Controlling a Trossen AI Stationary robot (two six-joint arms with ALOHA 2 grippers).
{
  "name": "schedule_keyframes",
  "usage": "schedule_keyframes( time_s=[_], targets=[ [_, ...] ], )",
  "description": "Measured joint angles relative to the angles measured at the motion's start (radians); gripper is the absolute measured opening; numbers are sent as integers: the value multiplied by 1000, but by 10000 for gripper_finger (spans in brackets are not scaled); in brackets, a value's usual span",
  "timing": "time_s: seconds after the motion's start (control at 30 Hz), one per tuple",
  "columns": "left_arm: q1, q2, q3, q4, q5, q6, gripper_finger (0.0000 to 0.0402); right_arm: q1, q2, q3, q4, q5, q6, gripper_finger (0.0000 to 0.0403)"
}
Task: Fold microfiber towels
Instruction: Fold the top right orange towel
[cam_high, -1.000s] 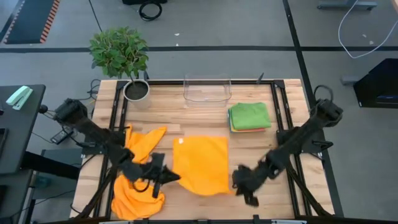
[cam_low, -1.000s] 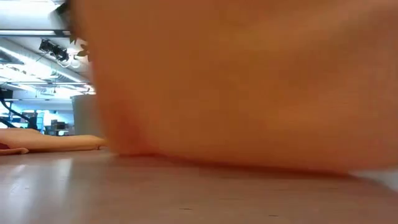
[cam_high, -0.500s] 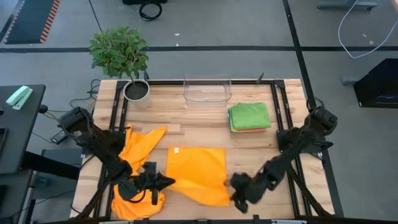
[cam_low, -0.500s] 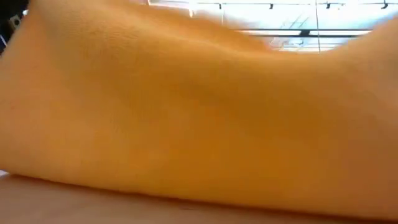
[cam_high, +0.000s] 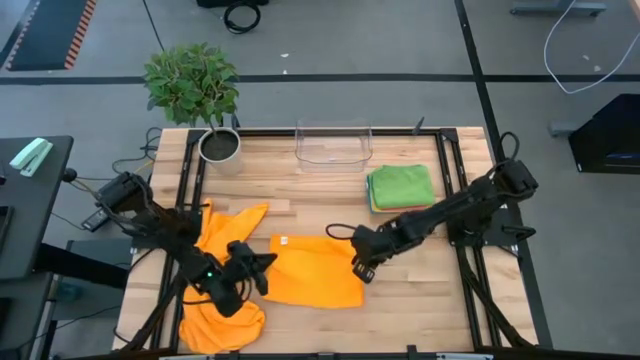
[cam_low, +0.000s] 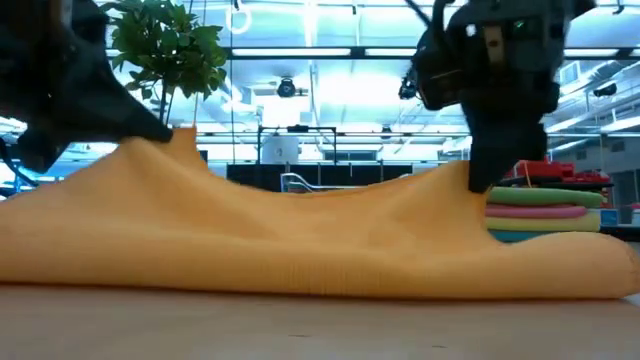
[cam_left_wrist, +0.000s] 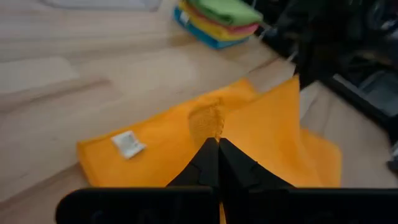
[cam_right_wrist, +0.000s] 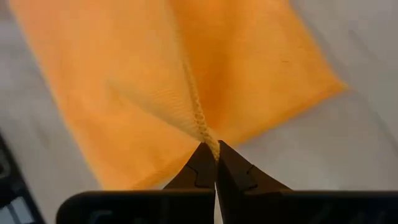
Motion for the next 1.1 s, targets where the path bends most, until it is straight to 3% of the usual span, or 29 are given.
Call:
schedule_keyframes(
  time_s=[0.27, 0.67, 1.1],
  targets=[
    [58, 1, 0, -163, 92, -81, 4, -96, 7, 0, -72, -51, -80, 3],
    [125, 2, 0, -158, 104, -29, 5, -154, 8, 0, -71, -54, -112, 15],
    [202, 2, 0, -166, 277, -30, 124, -218, 8, -1, -101, -54, -101, 122]
  ],
)
